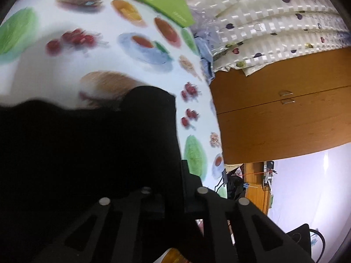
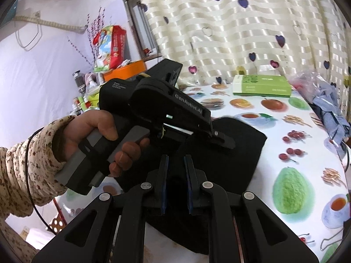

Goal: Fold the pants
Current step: 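Hold the folded pants with both grippers and lift them slightly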

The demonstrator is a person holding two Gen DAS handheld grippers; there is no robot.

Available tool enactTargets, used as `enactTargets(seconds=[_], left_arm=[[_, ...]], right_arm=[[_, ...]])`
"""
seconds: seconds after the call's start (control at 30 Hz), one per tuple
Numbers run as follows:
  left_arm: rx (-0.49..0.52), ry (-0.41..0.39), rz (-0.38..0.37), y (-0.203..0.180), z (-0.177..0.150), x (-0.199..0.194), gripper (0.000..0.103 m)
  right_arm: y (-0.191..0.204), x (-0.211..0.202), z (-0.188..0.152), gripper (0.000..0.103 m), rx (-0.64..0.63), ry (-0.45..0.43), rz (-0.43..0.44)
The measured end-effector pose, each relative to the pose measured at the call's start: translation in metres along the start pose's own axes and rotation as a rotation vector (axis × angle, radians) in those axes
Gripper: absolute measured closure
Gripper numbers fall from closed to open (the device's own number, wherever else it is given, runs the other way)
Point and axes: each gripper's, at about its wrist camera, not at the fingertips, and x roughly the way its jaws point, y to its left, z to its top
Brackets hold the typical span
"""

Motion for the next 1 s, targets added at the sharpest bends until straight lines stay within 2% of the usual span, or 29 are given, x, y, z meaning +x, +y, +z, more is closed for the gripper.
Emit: enactTargets(seconds=[0.3, 0.53, 0.7, 1.0], left_arm=[[0.141, 0.009, -0.029, -0.067, 0.025, 0.029, 0.093], [0.169, -0.077, -0.082, -0.084, 0.036, -0.005, 0.093], [0.163, -0.133, -0.077, -0.067, 0.033, -0.040, 0.093], [0.111, -0.231, -0.038, 0.002, 0.011, -0.105, 0.093]], right_arm=[[-0.023, -0.035, 0.015, 0.089, 0.032, -0.075, -0.076], [-0.014, -0.042, 0.035, 0.089, -0.012, -0.119, -0.066], [0.012, -0.023, 0.043, 0.089, -0.087, -0.092, -0.013], [0.060, 0.032, 0.040, 0.089, -0.171, -0.016, 0.131]])
